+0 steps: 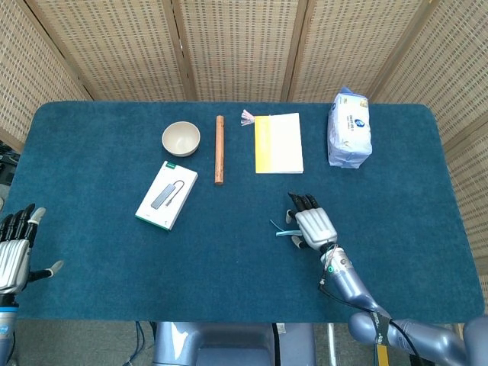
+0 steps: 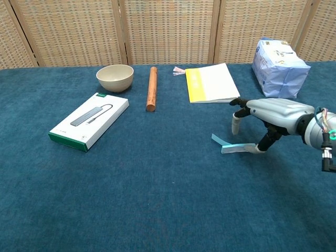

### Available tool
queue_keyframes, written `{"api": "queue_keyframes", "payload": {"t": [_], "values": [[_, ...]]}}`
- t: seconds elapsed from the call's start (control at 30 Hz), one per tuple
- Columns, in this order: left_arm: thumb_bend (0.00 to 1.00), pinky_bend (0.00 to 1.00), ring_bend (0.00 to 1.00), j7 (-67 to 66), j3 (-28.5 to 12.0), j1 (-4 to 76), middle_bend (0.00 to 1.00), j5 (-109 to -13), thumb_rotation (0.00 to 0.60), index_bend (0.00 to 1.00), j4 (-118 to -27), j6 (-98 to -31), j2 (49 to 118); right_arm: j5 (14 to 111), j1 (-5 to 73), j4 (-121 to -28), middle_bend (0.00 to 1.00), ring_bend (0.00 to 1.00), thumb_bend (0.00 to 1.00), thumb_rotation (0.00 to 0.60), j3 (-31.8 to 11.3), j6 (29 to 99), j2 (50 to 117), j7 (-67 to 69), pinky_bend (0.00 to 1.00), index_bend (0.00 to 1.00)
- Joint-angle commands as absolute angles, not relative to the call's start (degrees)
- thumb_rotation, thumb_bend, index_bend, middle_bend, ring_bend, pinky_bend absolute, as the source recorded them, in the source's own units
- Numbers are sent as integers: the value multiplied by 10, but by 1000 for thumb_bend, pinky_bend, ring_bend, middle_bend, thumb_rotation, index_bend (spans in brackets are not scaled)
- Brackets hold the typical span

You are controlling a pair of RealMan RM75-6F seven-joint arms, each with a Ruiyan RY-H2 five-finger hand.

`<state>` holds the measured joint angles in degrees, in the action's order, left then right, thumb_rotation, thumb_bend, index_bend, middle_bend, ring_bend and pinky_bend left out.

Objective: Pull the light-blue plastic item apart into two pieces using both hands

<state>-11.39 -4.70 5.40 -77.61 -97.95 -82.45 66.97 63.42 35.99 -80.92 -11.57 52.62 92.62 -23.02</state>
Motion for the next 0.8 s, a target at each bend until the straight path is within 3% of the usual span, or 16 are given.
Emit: {"api": "queue_keyframes", "payload": {"t": [0.03,0.33,0.8], "values": [[0,0,0,-116,-46,54,0,-776,600,0,-979,-825,671,639,362,-804,0,0,370,600,-109,530,929,-233,0,405],[0,0,0,-123,-45,55,0,-776,600,0,-979,-826,675,650,364,-780,0,0,437,600,-98,533,944,-216,0,434],[0,0,0,-118,-44,56,0,-774,600,0,-978,-825,673,669,367,-733,0,0,439,600,-80,537,966,-203,0,458]]}}
